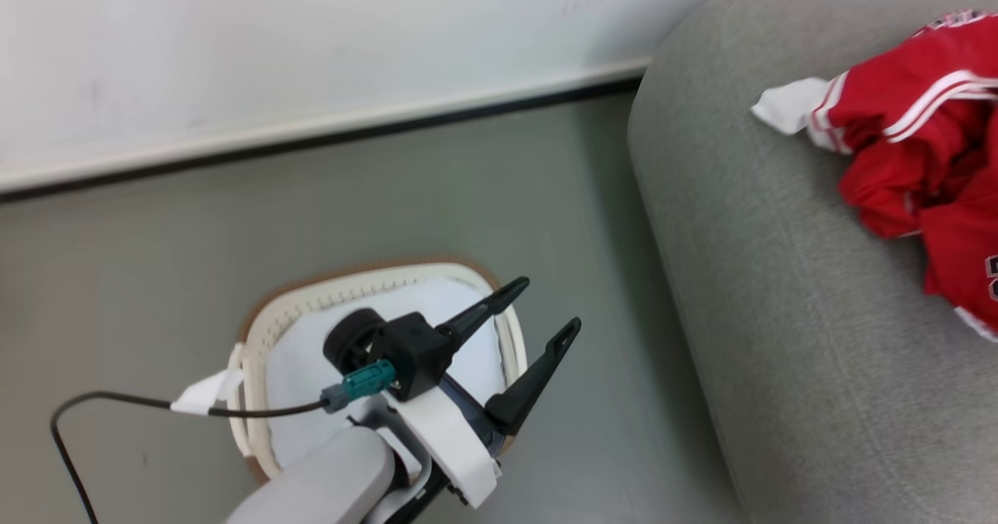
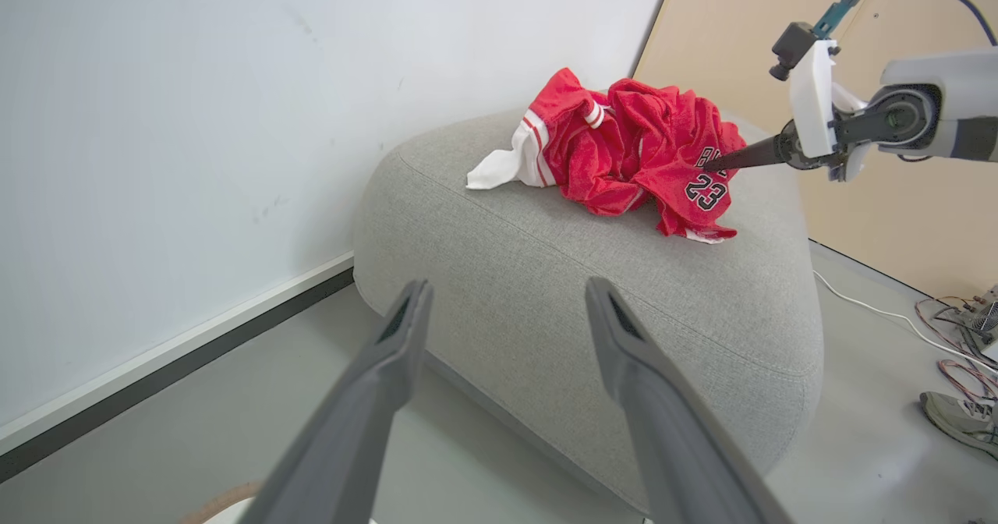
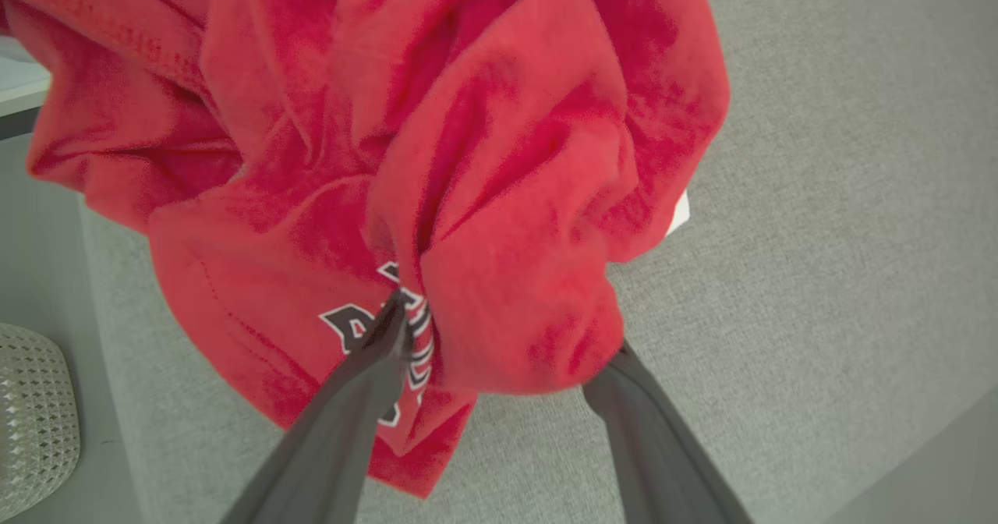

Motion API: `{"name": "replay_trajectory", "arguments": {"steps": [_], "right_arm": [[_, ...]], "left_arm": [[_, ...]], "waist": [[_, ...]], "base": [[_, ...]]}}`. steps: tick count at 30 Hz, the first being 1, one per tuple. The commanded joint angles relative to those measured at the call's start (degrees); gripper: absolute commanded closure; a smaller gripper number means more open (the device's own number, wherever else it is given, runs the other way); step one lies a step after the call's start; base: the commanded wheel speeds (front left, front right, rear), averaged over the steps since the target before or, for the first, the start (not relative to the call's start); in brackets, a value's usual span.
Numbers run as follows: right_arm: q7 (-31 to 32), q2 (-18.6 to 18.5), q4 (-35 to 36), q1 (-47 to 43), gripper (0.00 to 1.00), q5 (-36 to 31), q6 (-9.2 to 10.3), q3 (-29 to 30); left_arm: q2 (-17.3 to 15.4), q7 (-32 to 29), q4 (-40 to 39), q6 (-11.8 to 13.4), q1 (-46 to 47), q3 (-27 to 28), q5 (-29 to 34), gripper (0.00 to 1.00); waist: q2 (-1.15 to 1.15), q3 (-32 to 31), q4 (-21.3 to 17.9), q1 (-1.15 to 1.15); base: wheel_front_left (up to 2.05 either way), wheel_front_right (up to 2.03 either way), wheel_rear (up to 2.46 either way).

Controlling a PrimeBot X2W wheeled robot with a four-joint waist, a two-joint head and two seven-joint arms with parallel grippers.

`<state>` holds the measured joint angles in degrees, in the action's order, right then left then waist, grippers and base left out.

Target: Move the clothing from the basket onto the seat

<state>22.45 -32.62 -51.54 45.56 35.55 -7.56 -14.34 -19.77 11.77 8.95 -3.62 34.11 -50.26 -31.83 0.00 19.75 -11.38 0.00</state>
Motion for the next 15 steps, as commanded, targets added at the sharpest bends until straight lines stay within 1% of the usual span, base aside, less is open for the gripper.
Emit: {"name": "replay_trajectory", "arguments": {"steps": [1,4,8,12,15], "right_arm": [[0.8,-0.3,0.0,-1.3,0.0,0.9,0.15,-0.3],[3.6,-1.6,1.8,-2.7,0.0,2.3,0.15,-1.4],[5.7,-4.3,6.5,-4.2,0.0,1.7,0.15,-2.9],[6.3,-6.9,14.5,-6.0,0.0,0.8,0.15,-3.3],[5.1,-7.6,22.6,-7.7,0.0,1.3,0.15,-3.0]], "left_arm": [[0.2,0.5,0.4,0.2,-1.0,0.2,-0.4,0.0],[0.8,1.3,1.8,0.6,-2.6,0.5,-1.3,0.0],[2.0,2.2,3.1,1.3,-5.0,1.1,-2.8,0.0],[2.6,2.8,3.9,2.3,-7.4,2.5,-3.9,0.0],[2.8,3.1,4.0,3.5,-9.0,4.4,-4.7,0.0]], "waist": [[0.0,-3.1,-0.7,0.0],[0.0,-6.9,-1.0,0.0],[0.0,-11.8,-1.0,0.0],[0.0,-16.5,-0.3,0.0],[0.0,-19.4,0.7,0.0]], "base": [[0.0,0.0,0.0],[0.0,0.0,0.0],[0.0,0.0,0.0],[0.0,0.0,0.0],[0.0,0.0,0.0]]}}
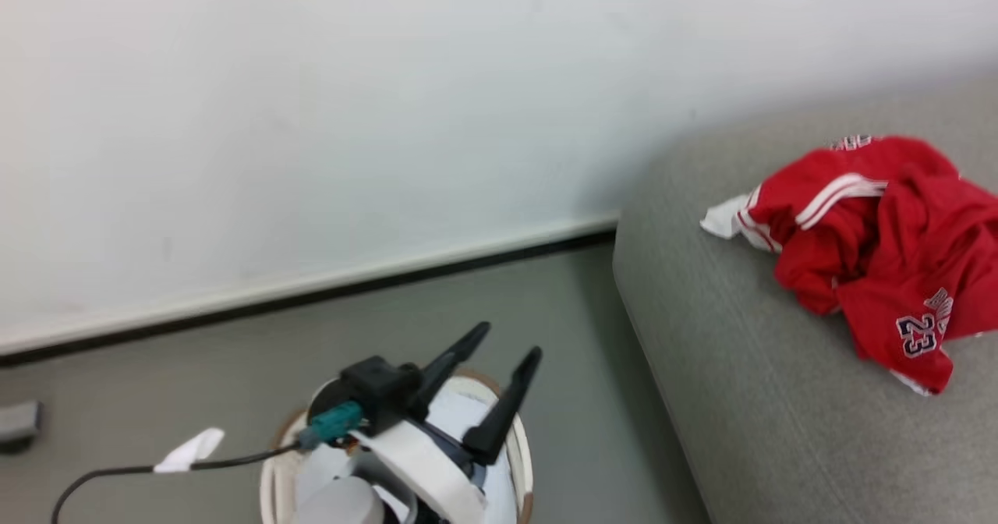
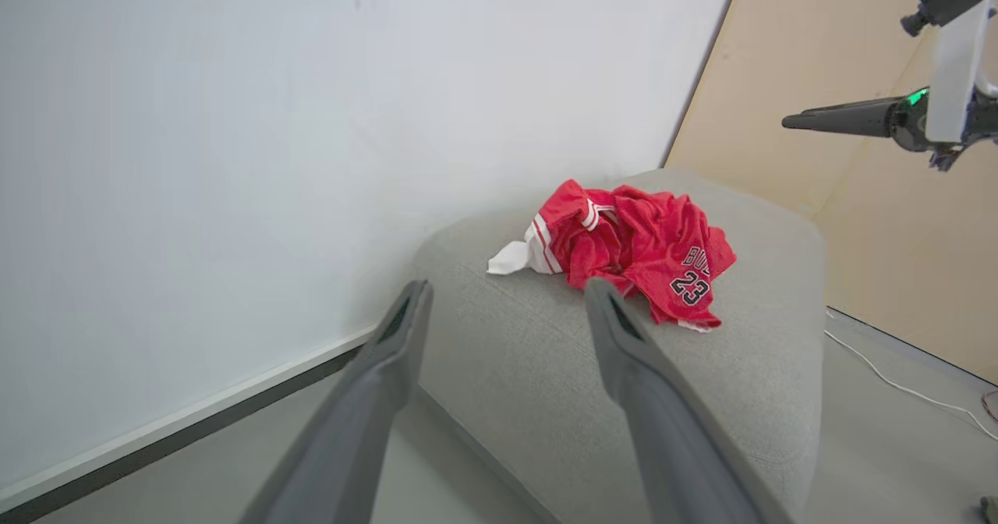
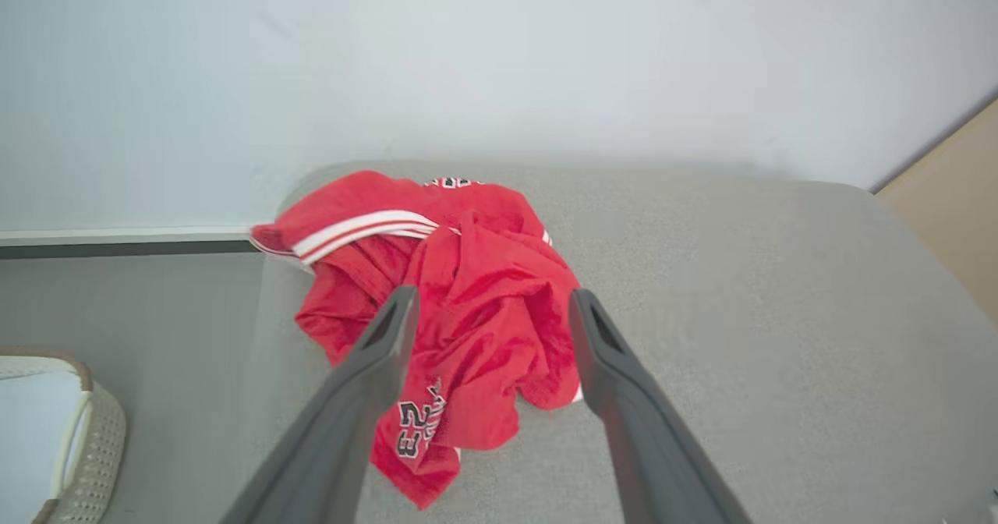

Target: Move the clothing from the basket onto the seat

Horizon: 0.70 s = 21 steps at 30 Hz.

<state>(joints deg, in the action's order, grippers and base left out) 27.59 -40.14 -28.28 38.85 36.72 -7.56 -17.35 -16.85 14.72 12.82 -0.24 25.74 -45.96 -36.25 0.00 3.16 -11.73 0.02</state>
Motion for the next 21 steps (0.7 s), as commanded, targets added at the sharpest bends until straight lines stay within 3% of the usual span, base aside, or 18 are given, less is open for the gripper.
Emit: {"name": "replay_trajectory", "arguments": {"steps": [1,5,9,14,21], "right_arm": [[-0.6,-0.2,2.2,-1.9,0.0,0.7,0.15,0.2],[-4.3,0.9,12.0,-5.3,0.0,3.9,0.15,1.5],[-9.3,3.0,17.0,-9.3,0.0,6.6,0.15,4.0],[-18.1,7.0,21.1,-14.5,0.0,4.9,0.15,5.4],[-29.4,16.8,24.1,-24.3,0.0,-3.2,0.14,6.6]], "left_arm": [[-0.1,0.3,0.0,0.7,-1.0,1.2,-0.6,0.0],[-1.5,0.4,-0.6,2.7,-2.3,6.0,-1.2,0.0],[-2.9,0.4,-0.7,2.8,-4.2,11.0,-1.8,0.0],[-4.8,0.4,1.2,3.5,-7.8,16.7,-0.8,0.0],[-2.0,0.4,2.2,4.5,-13.7,28.2,0.2,0.0]], "waist": [[0.0,-3.4,1.6,-0.02],[0.0,-4.8,3.9,-0.02],[0.0,-5.8,6.5,-0.02],[0.0,-6.8,9.3,-0.02],[0.0,-7.4,12.4,-0.02]], "base": [[0.0,0.0,0.0],[0.0,0.0,0.0],[0.0,0.0,0.0],[0.0,0.0,0.0],[0.0,0.0,0.0]]}}
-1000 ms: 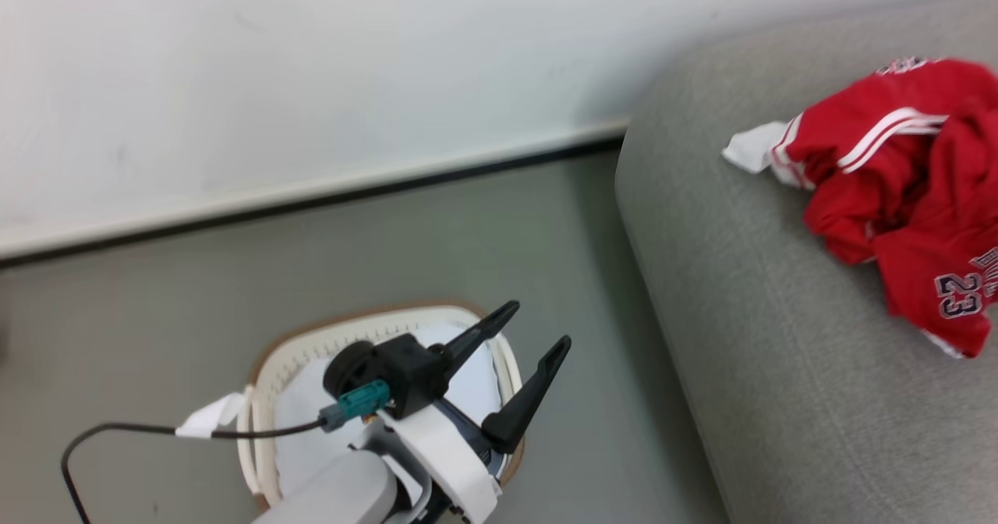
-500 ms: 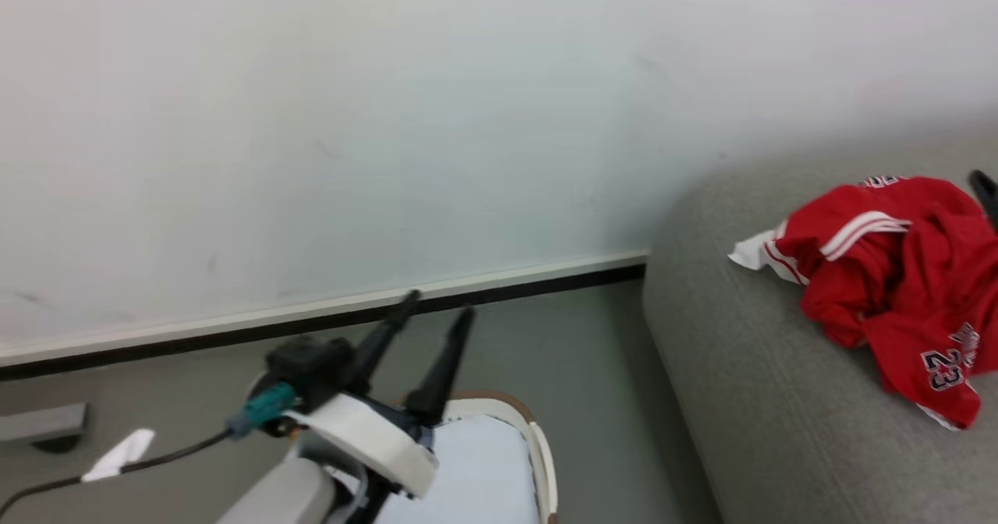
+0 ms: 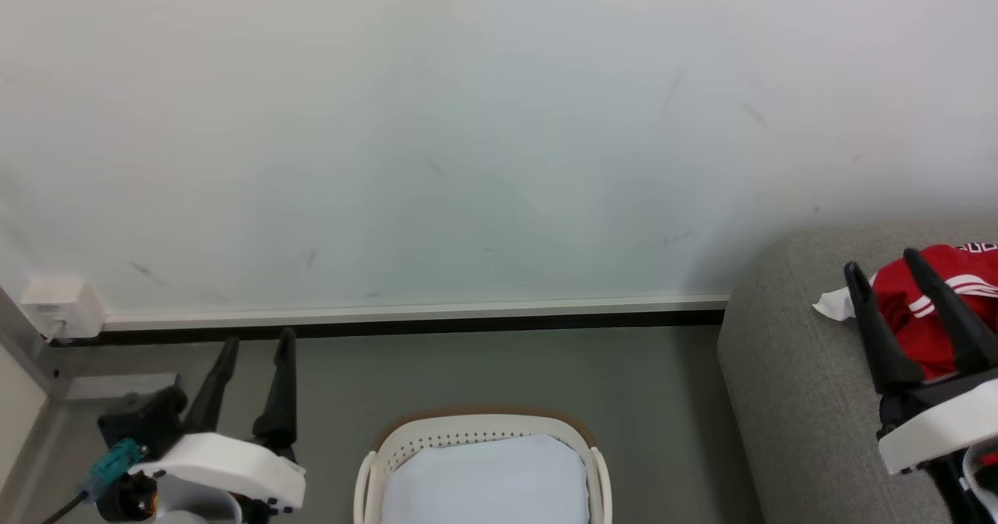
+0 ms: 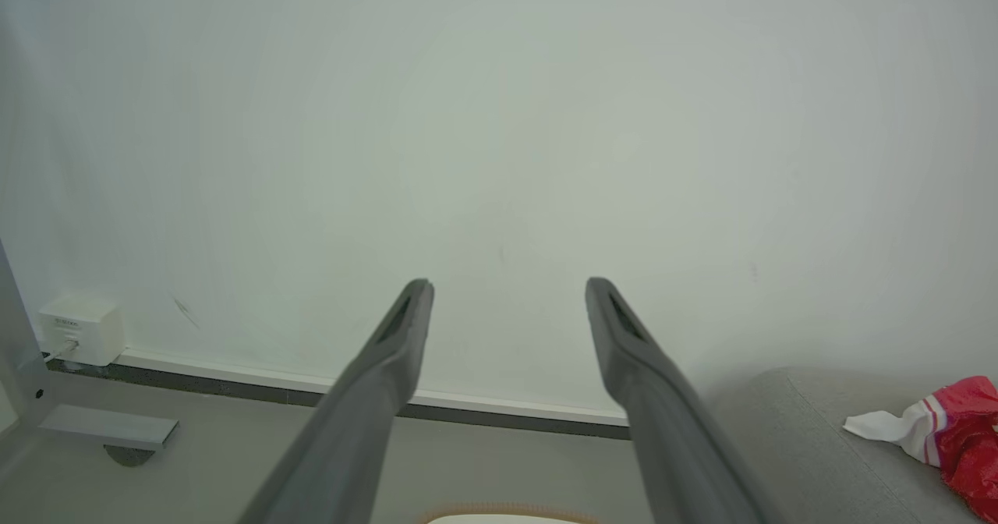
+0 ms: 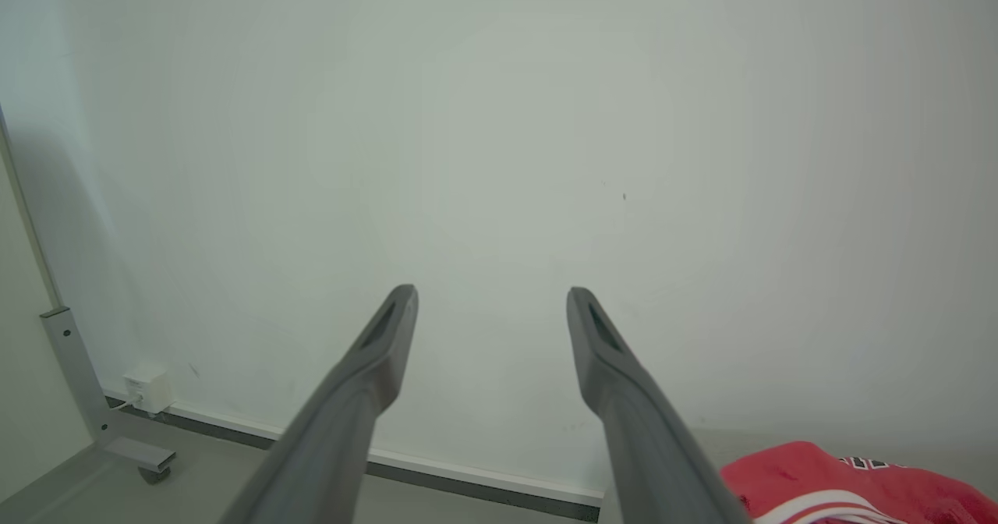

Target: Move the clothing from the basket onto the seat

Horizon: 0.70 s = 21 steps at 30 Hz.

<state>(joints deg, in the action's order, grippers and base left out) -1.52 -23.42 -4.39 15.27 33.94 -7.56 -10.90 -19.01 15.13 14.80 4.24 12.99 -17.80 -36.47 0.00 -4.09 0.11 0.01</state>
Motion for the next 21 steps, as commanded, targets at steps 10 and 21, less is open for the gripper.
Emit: {"name": "replay_trajectory", "arguments": {"steps": [10,21], "right_arm": [[-11.4,11.2,-7.5,-9.4,0.0,-8.8,0.15,0.2],[-13.7,14.7,-13.5,-11.3,0.0,-10.6,0.15,0.5]], "left_arm": [[6.1,0.0,1.7,-3.3,-6.9,10.6,9.6,0.0],[12.6,0.0,4.6,-8.8,-8.9,15.2,18.6,0.0]], "waist": [[0.0,1.0,2.9,-0.01],[0.0,1.4,3.2,-0.01]], "base": [[0.0,0.0,0.0],[0.0,0.0,0.0]]}}
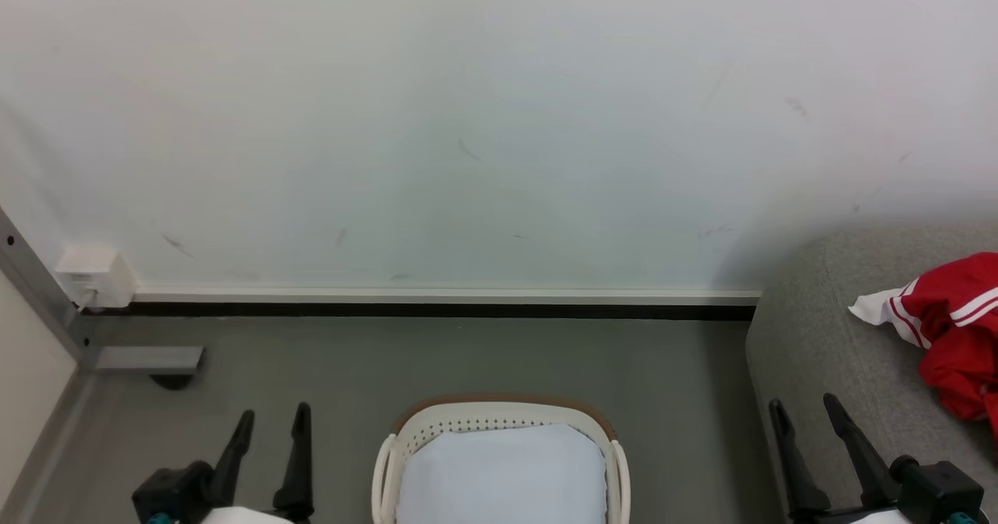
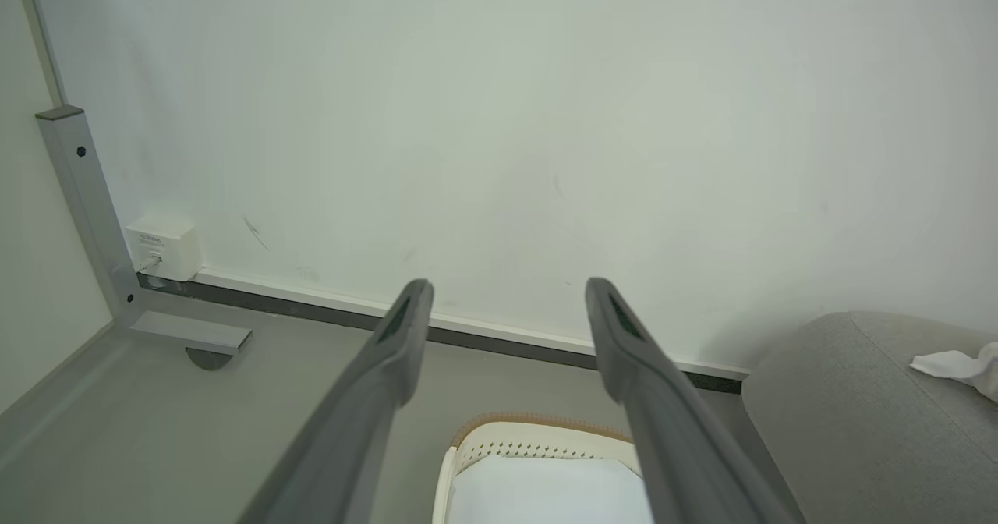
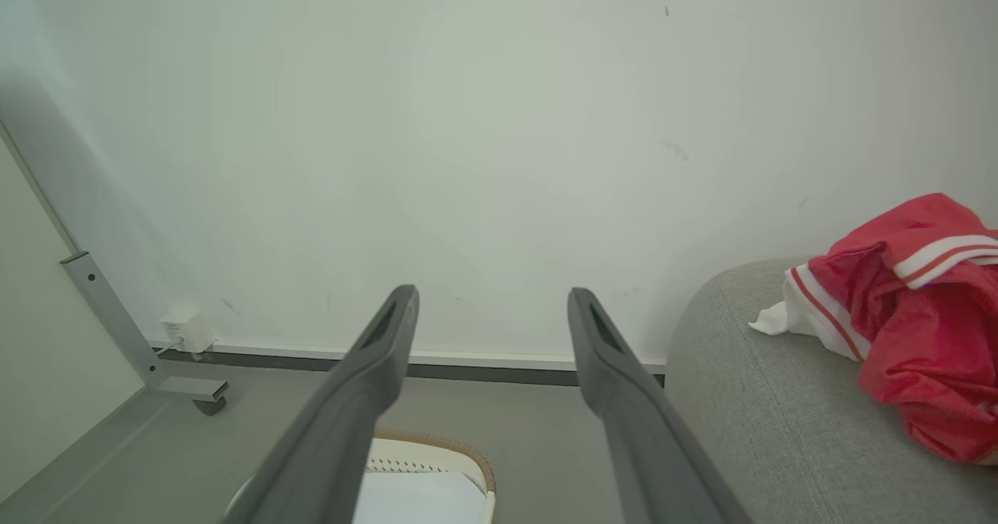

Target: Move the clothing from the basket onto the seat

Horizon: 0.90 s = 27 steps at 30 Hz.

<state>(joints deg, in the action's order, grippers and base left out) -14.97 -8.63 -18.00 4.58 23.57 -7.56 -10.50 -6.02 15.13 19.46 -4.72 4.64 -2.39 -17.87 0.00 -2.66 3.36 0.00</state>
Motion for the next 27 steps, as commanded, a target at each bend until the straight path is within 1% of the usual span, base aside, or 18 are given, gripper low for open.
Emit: {"name": "replay_trajectory", "arguments": {"steps": [1,5,12,24,25,27], "right_arm": [[-0.2,0.3,0.3,-0.7,0.0,-0.4,0.15,0.2],[-0.2,0.9,0.6,-0.9,0.0,-1.3,0.15,0.4],[-0.2,1.6,0.7,-0.7,0.0,-1.6,0.15,0.5],[-0.2,1.3,0.4,0.5,0.0,-1.2,0.15,-0.2],[-0.1,1.6,0.2,0.0,1.0,-0.9,0.0,-0.3],[0.1,1.7,-0.5,-0.3,1.0,-0.8,0.0,-0.3]], "left_arm": [[-0.1,0.0,0.0,-0.1,-0.6,0.3,0.6,0.0],[1.0,0.0,0.4,-1.1,-0.8,2.1,2.3,0.0],[2.2,0.0,0.8,-2.2,-0.3,3.9,4.1,0.0],[2.8,0.0,1.4,-2.7,0.1,5.5,5.3,0.0],[2.9,0.0,1.3,-2.6,0.0,5.4,4.7,1.0],[3.2,-0.1,2.2,-2.6,-0.3,5.5,4.6,1.0]], "waist": [[0.0,0.0,-0.2,0.0],[0.0,0.0,-0.9,0.0],[0.0,-0.2,-1.5,0.0],[0.0,-0.4,-1.9,0.0],[0.0,-0.4,-1.9,0.0],[0.0,-0.4,-2.0,0.0]], "base": [[0.0,0.0,0.0],[0.0,0.0,0.0],[0.0,0.0,0.0],[0.0,0.0,0.0],[0.0,0.0,0.0],[0.0,0.0,0.0]]}}
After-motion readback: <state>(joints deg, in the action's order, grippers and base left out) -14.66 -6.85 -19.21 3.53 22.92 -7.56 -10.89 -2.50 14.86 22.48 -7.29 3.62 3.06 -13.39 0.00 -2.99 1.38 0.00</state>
